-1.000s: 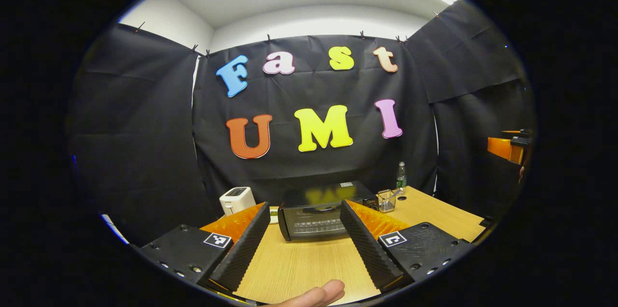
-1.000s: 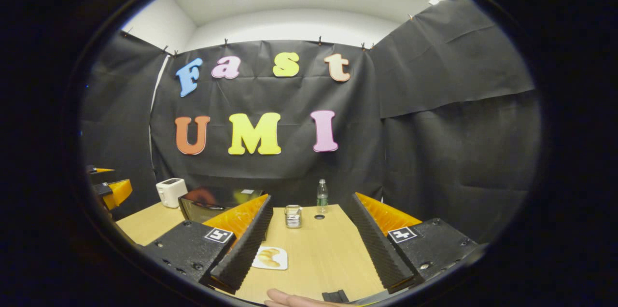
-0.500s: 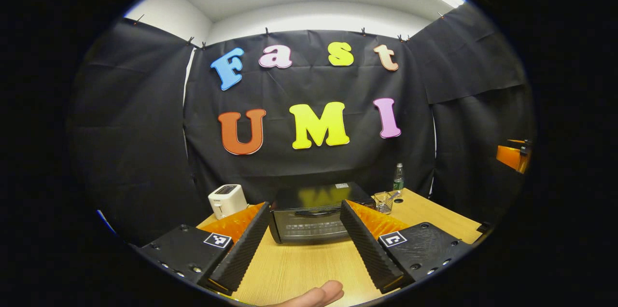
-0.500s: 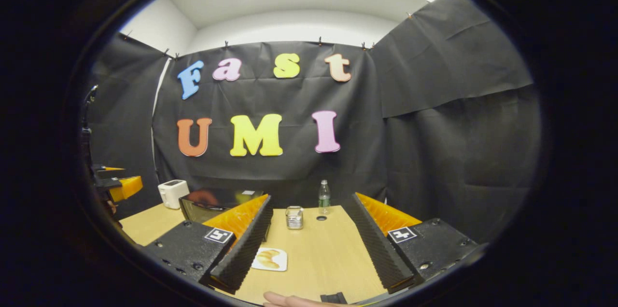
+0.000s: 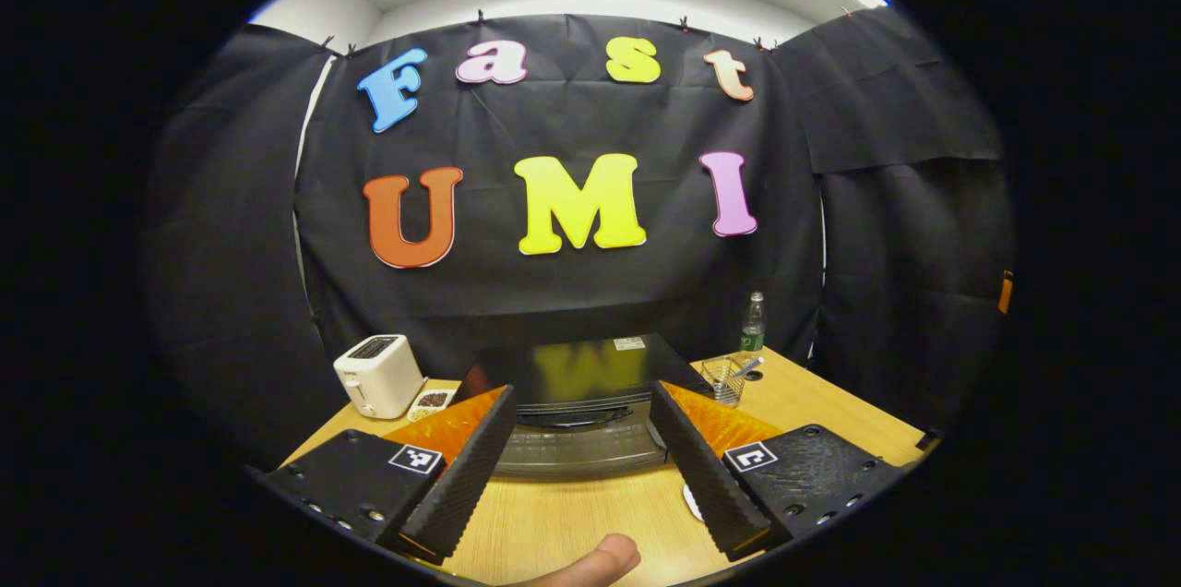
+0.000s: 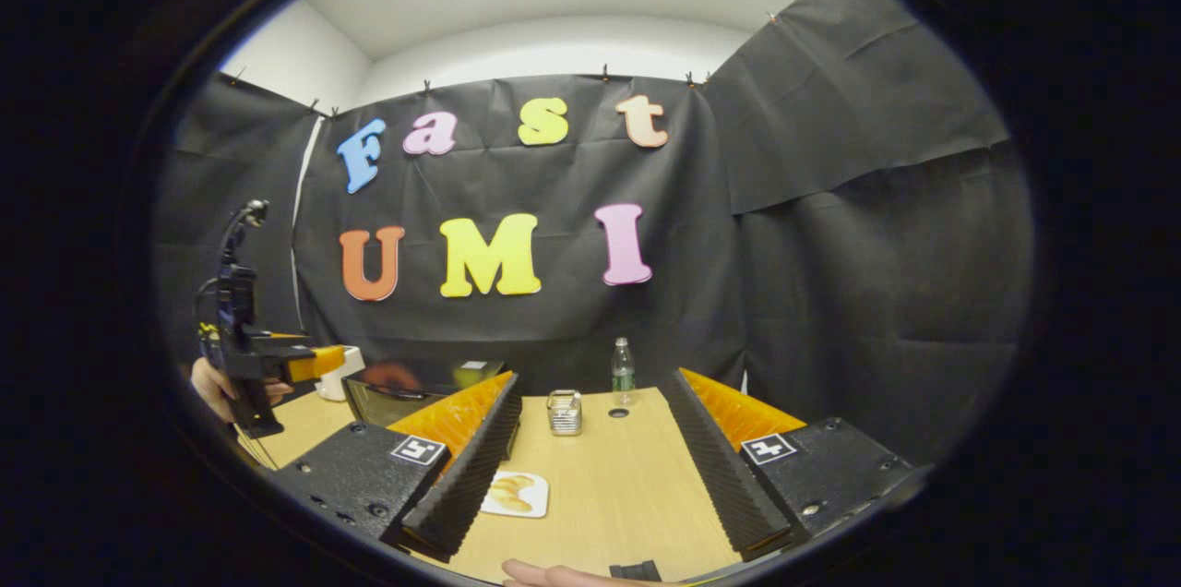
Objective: Open the electric oven with the left hand, put the food in, and close the electric oven.
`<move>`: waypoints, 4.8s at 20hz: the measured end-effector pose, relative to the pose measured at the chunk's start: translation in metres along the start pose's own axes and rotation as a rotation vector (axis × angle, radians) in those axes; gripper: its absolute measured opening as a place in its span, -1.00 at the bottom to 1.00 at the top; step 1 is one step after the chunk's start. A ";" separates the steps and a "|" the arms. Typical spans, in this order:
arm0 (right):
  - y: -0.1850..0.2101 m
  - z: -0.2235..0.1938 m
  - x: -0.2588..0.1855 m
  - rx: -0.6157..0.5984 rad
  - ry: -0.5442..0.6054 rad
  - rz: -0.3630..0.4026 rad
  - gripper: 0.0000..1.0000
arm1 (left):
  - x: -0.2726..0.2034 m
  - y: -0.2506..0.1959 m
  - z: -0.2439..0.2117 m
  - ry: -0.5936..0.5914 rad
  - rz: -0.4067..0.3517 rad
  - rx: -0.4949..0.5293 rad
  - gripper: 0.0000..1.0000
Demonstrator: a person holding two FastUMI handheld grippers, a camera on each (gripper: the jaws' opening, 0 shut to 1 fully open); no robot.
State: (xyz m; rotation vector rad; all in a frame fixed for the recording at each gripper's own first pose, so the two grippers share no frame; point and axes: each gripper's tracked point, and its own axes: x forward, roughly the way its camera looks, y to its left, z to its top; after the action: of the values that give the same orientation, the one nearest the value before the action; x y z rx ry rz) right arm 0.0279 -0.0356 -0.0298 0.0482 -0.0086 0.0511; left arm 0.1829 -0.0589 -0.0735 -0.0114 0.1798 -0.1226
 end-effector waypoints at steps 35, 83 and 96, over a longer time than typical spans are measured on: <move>-0.019 -0.056 -0.027 0.071 0.065 0.032 0.99 | 0.022 -0.007 -0.168 0.329 0.007 0.034 1.00; 0.136 -0.321 0.158 -0.070 0.640 0.285 0.86 | -0.240 0.010 -0.016 -0.171 0.109 -0.027 0.90; 0.154 -0.357 0.162 0.046 0.753 0.368 -0.16 | -0.229 0.013 -0.051 -0.091 0.091 -0.009 0.91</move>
State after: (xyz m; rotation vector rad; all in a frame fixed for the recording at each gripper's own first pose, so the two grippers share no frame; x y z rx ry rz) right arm 0.1842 0.1439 -0.3772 0.0702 0.7378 0.4343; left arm -0.0477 -0.0176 -0.0833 -0.0181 0.0898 -0.0304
